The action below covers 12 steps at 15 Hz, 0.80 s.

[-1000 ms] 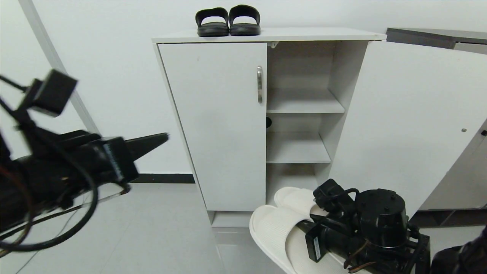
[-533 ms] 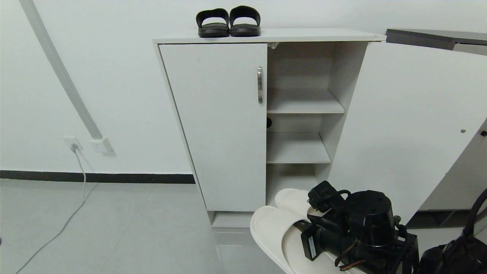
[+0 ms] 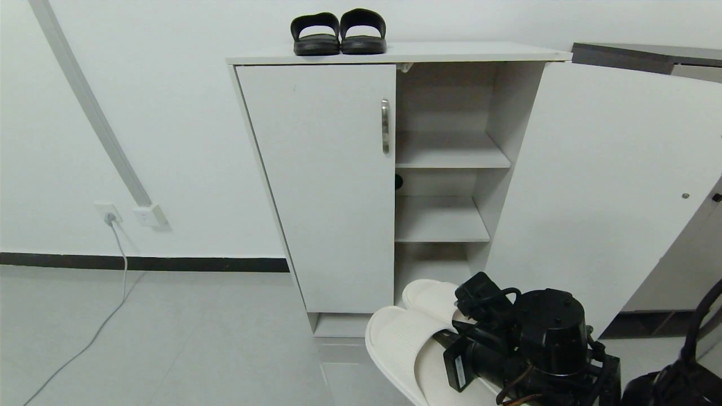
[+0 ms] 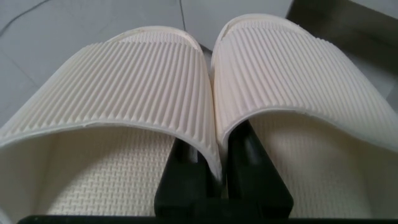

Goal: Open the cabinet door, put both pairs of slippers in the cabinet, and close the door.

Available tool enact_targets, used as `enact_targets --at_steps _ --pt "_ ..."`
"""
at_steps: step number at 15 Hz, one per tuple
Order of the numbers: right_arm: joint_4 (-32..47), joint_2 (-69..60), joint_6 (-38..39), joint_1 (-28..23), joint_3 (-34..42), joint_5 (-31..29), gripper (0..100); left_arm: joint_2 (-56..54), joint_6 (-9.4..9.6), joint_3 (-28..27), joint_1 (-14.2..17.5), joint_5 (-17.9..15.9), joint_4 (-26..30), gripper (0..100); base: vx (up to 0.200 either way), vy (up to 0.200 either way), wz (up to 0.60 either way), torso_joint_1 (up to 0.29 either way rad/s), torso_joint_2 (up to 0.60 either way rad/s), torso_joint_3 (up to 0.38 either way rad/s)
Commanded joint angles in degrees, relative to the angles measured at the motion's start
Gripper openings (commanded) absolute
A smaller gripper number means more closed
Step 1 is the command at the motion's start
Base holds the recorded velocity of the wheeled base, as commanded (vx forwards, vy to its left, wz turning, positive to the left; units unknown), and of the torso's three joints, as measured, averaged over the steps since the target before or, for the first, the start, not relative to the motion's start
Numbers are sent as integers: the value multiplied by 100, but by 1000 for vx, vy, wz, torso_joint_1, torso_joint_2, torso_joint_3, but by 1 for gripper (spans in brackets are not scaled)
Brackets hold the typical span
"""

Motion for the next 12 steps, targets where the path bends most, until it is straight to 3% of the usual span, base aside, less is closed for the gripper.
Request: enact_targets --at_steps 1,3,6,10,12 --pt "-15 21 -1 7 13 3 0 -258 256 22 51 -143 227 0 0 0 0 0 0 0" --pt "-15 29 -1 16 13 3 0 -258 344 4 51 -240 244 0 0 0 0 0 0 0" --pt "-41 179 25 78 -172 -234 0 -258 212 13 51 -222 209 0 0 0 0 0 0 0" --pt "-15 759 52 227 -1103 -1711 0 -258 168 13 51 -213 209 0 0 0 0 0 0 0" --pt "3 873 52 262 -1314 -2071 0 -258 168 13 51 -213 209 0 0 0 0 0 0 0"
